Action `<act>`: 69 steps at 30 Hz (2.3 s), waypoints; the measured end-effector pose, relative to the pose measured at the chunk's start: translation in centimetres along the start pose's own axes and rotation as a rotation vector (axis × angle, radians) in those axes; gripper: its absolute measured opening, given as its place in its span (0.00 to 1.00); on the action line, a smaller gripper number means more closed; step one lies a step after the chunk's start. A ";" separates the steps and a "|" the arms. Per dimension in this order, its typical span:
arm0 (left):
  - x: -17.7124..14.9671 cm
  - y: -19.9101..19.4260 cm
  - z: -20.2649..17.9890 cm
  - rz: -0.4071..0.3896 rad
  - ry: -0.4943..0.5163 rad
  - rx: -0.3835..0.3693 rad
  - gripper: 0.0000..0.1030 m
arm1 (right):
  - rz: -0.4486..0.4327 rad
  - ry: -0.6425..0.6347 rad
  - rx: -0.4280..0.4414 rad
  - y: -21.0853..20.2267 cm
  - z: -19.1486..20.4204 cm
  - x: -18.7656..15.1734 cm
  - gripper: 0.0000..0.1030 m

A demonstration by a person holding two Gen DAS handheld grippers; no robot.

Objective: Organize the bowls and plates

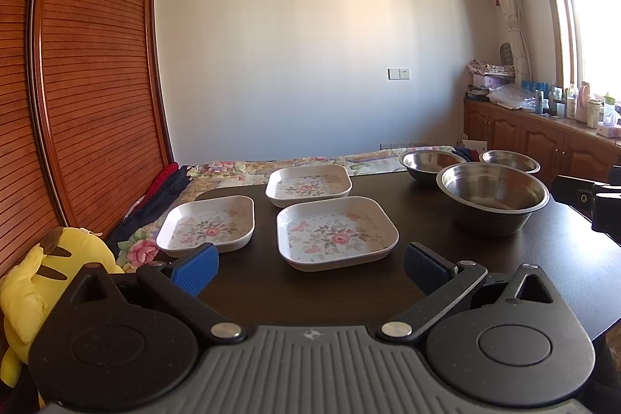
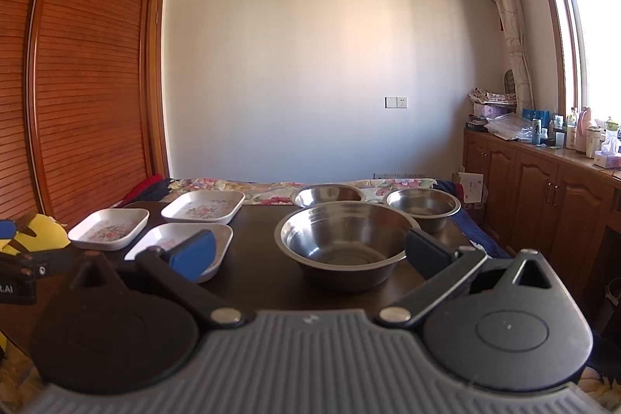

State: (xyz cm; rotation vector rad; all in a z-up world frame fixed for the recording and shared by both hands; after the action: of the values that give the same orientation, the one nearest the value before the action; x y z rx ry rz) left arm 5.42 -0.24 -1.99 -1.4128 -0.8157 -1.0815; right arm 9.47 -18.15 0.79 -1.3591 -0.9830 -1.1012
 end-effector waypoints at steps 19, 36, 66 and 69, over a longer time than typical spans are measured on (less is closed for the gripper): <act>0.0 0.0 -0.1 0.001 0.002 -0.001 1.00 | -0.001 -0.001 -0.002 -0.1 -0.1 0.2 1.00; 0.2 -0.1 -0.1 -0.001 0.003 -0.001 1.00 | -0.014 -0.006 -0.002 -0.5 -0.3 0.5 1.00; -0.7 6.3 4.9 0.095 -0.012 -0.008 1.00 | 0.042 -0.080 0.154 3.5 5.4 -0.2 1.00; -0.7 7.2 5.5 0.111 -0.011 -0.012 1.00 | 0.066 -0.091 0.183 4.3 6.4 -0.6 1.00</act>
State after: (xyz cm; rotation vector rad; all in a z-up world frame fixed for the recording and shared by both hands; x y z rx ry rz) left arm 12.78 4.25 -4.97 -1.4577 -0.7304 -0.9961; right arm 14.05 -12.13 -0.76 -1.2915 -1.0707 -0.8847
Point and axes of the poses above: each gripper's, at about its wrist camera, not at the fingertips, and y roughly the way its jaws point, z to its left, x to its top, the point moved 6 cm from there along y, roughly the way its jaws point, and after that the axes turned 8 degrees about -x, right-handed, at the moved point
